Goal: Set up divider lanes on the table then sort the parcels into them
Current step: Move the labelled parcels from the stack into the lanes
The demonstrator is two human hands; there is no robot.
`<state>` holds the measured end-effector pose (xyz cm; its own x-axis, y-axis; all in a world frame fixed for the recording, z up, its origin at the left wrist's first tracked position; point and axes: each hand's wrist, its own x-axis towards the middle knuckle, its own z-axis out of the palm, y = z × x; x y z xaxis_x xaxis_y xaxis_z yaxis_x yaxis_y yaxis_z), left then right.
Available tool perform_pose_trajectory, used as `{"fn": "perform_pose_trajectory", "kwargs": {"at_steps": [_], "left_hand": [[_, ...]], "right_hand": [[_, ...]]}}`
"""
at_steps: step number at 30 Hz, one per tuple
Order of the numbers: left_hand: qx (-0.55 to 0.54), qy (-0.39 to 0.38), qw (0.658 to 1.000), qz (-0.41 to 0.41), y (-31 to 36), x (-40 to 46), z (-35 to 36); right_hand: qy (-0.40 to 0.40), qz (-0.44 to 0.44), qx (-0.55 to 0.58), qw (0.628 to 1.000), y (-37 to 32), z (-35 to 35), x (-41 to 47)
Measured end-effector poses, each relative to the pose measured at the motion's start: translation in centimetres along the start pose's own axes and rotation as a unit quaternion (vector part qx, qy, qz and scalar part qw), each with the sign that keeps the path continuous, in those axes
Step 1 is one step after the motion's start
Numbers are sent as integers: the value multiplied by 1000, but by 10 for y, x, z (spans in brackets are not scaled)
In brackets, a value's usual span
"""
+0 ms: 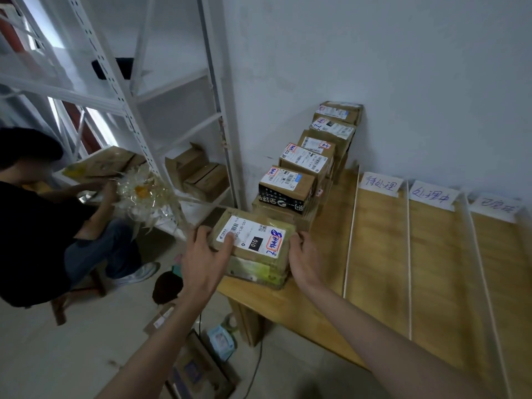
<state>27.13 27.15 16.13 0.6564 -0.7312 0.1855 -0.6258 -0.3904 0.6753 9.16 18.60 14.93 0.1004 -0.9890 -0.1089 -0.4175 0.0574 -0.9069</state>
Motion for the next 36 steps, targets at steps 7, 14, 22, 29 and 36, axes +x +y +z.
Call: {"fn": "perform_pose_trajectory", "kwargs": {"at_steps": [7,14,22,29,36], "left_hand": [[-62,-66,996,16,38,-38,38],[-150,-176,973,18,110,-56,99],[-228,-274,934,28,186,-68,152],[-237,-280,929,-52,233,-88,194],[-244,-303,918,-78,265,-69,249]], "right_hand": [[60,7,98,993,34,-69,-17],[127,71,149,978,71,-150,-22],[263,148,213,929,96,-209,-22],[340,155,218,902,100,-223,6],[280,168,204,923,120,-246,74]]}}
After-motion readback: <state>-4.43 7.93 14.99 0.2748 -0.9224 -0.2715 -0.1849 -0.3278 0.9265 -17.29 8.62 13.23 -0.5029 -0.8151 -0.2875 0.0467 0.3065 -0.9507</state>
